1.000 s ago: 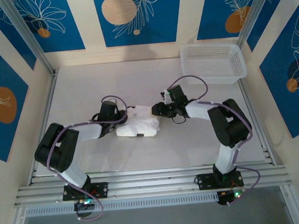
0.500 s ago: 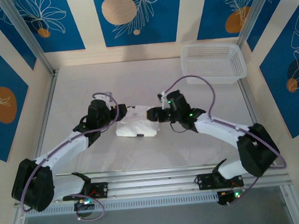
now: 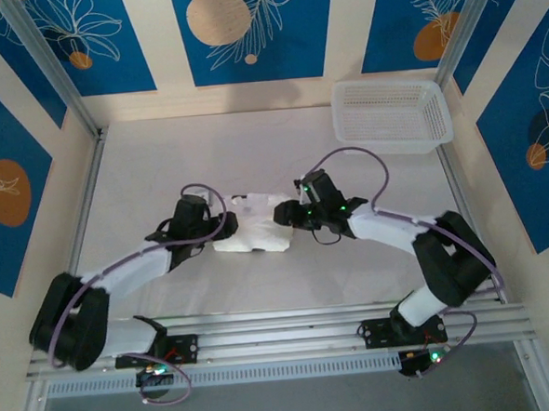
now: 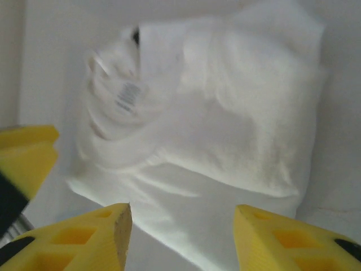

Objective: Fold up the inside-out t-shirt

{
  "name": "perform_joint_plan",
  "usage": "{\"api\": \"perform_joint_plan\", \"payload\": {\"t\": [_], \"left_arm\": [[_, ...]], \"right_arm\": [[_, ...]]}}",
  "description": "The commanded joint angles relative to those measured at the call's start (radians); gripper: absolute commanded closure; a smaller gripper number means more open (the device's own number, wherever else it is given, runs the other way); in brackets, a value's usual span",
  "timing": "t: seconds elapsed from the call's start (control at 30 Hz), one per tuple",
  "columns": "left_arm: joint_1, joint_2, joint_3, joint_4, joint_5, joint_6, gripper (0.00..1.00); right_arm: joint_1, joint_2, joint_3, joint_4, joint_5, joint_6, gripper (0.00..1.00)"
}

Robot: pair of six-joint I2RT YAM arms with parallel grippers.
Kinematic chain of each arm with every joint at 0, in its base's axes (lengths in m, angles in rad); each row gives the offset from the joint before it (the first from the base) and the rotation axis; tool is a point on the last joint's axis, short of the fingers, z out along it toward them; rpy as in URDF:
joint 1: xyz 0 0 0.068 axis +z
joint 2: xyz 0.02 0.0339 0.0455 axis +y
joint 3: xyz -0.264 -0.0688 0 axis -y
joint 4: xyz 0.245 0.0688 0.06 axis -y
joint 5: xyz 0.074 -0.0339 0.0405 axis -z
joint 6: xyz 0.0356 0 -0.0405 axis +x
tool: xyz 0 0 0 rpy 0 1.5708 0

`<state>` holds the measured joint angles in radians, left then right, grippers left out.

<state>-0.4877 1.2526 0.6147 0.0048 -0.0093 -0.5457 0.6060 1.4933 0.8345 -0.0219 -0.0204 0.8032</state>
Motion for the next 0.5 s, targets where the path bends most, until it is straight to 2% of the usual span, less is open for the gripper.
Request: {"api": "perform_joint_plan", "payload": {"t": [0.0, 0.03, 0.07, 0.23, 0.33, 0.47], "left_arm": [[-0.005, -0.153, 0.057, -0.096, -0.026, 0.051, 0.13], [-0.005, -0.194, 0.07, -0.125, -0.032, 0.063, 0.07], [-0.004, -0.235, 0.084, -0.159, -0.041, 0.076, 0.05], [-0.005, -0.39, 0.112, -0.304, -0.126, 0.124, 0.04], [-0.005, -0.463, 0.101, -0.387, -0.231, 0.085, 0.04], [-0.004, -0.527, 0.052, -0.479, -0.375, -0.018, 0.04]], "right_arm": [[-0.007, -0.015, -0.025, -0.073, 0.061, 0.16, 0.48], [-0.003, 0.004, -0.022, -0.076, 0.059, 0.178, 0.48], [0.002, 0.034, -0.012, -0.077, 0.051, 0.192, 0.48], [0.05, 0.219, 0.115, -0.068, -0.047, 0.217, 0.55], [0.096, 0.348, 0.232, -0.048, -0.061, 0.21, 0.59], [0.147, 0.57, 0.504, -0.057, -0.091, 0.217, 0.62]]}}
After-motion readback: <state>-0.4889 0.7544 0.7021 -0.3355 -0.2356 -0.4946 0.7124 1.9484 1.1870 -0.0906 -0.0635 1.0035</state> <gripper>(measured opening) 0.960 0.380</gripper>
